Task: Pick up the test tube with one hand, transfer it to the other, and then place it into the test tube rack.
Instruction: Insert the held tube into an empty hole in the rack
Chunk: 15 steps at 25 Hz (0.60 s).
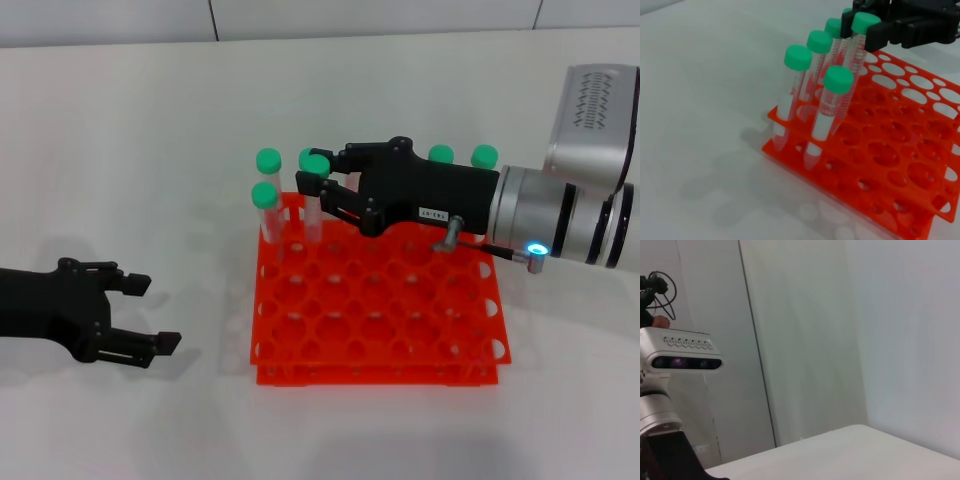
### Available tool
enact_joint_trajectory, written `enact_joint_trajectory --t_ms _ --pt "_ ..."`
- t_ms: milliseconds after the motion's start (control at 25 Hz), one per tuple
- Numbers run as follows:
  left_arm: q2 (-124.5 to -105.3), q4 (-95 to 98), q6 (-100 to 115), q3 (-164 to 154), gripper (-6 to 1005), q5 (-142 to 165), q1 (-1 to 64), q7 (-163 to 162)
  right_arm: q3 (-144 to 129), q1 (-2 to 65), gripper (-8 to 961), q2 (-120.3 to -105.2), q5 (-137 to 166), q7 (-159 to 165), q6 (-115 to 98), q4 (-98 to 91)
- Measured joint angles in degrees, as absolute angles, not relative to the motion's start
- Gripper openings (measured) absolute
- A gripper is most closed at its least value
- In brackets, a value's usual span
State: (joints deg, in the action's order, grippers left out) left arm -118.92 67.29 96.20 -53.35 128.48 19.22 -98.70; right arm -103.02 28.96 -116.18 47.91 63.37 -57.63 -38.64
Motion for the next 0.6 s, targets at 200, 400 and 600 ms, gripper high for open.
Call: enact_joint_trajectory --t_ms 200,400,600 --pt "-118.91 67.3 96.1 -53.3 893 127.7 19.8 -98.2 -103.1 29.0 265 -116.19 47.9 63.4 -57.7 -38.8" --pt "-118.92 67.3 96.7 -53.3 893 126.9 20.4 -97.7 -103.1 29.4 266 -116.19 47.9 63.4 -57.6 -38.8" --pt "-118.91 67.3 97.4 -53.3 893 126.3 21.0 -96.5 -103.1 29.8 267 -116.19 47.9 63.4 -57.5 -38.6"
